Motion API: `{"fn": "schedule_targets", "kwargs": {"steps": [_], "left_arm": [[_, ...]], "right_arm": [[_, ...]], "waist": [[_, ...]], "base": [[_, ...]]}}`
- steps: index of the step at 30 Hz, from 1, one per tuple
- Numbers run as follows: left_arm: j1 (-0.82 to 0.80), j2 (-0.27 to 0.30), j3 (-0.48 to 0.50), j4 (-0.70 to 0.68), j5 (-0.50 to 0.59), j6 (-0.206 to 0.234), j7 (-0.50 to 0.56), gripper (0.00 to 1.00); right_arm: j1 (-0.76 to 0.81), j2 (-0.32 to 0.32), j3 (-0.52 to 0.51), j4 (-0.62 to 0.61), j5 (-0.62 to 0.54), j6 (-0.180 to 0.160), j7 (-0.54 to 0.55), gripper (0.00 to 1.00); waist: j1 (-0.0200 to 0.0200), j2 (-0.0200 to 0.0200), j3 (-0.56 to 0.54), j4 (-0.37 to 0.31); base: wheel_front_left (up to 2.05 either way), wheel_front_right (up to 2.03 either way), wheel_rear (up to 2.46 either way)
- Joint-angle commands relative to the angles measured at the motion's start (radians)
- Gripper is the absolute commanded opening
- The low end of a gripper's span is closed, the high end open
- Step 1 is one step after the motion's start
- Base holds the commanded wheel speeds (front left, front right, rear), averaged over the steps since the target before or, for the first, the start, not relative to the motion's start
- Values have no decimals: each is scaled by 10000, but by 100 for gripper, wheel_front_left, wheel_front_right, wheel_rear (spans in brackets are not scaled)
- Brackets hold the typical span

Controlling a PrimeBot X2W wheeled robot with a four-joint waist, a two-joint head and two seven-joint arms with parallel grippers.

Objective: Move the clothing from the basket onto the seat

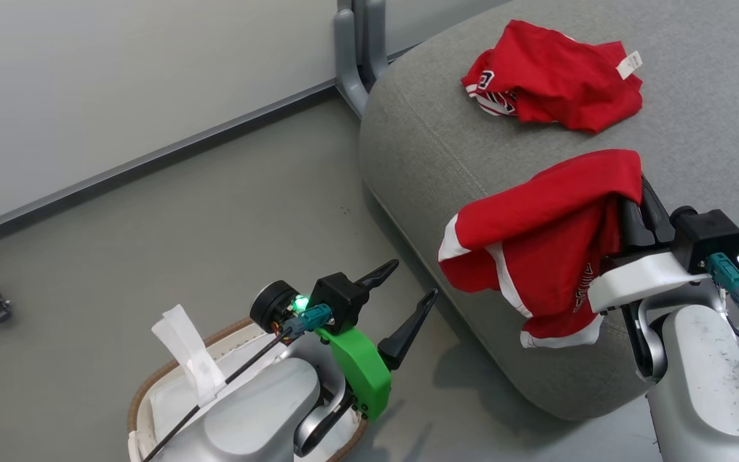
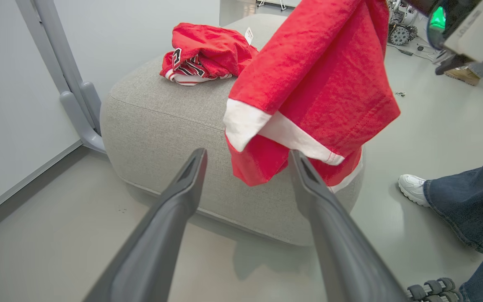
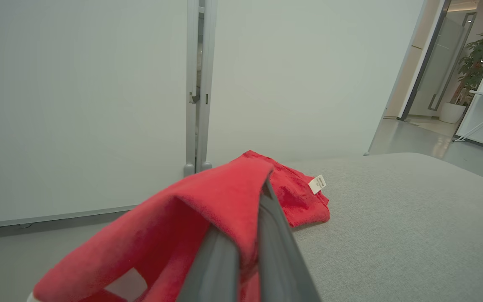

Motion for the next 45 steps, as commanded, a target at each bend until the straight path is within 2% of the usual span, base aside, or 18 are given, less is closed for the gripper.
{"fn": "schedule_targets", "kwargs": {"steps": [1, 8, 12, 18, 26, 33, 40, 42, 45], "left_arm": [[-114, 51, -40, 52, 69, -46, -62, 100], [-274, -34, -157, 61, 324, -29, -78, 100], [-398, 19, 9, -50, 387, 99, -91, 100], [-752, 234, 303, -386, 577, 310, -69, 100], [-1175, 604, 642, -1064, 859, 713, -64, 100], [-1557, 843, 472, -1766, 1289, 1017, 177, 100], [-1972, 952, 430, -2390, 1566, 1261, 499, 100], [-2054, 994, 417, -2492, 1627, 1304, 529, 100], [-2155, 1115, 412, -2652, 1670, 1382, 614, 100]], "right_arm": [[113, -14, -38, -87, 121, -14, -19, 0], [71, -15, -173, 16, 476, -14, -19, 0], [-430, -15, -327, 399, 485, -13, -19, 0], [-2069, -120, -575, 1196, 39, -14, -19, 0], [-5370, -1116, -526, 2916, -9, -14, 329, 0], [-8144, -2723, -639, 4199, -571, -14, 1143, 0], [-9729, -4121, -2001, 5059, -1467, -14, 1271, 0], [-9827, -4223, -2516, 5302, -1760, -13, 1258, 0], [-9545, -3995, -3331, 5717, -2337, -14, 1044, 0]], "waist": [[0, -1, 514, -744], [0, -1, 874, -949], [0, -1, 1162, -734], [0, -1, 1823, -208], [0, -1, 2823, 359], [0, -1, 3878, 1025], [0, -1, 5007, 1763], [0, -1, 5289, 1924], [0, -1, 5743, 2079]], "base": [[0, 0, 0], [0, 0, 0], [0, 0, 0], [0, 0, 0], [0, 0, 0], [0, 0, 0], [0, 0, 0], [0, 0, 0], [0, 0, 0]]}}
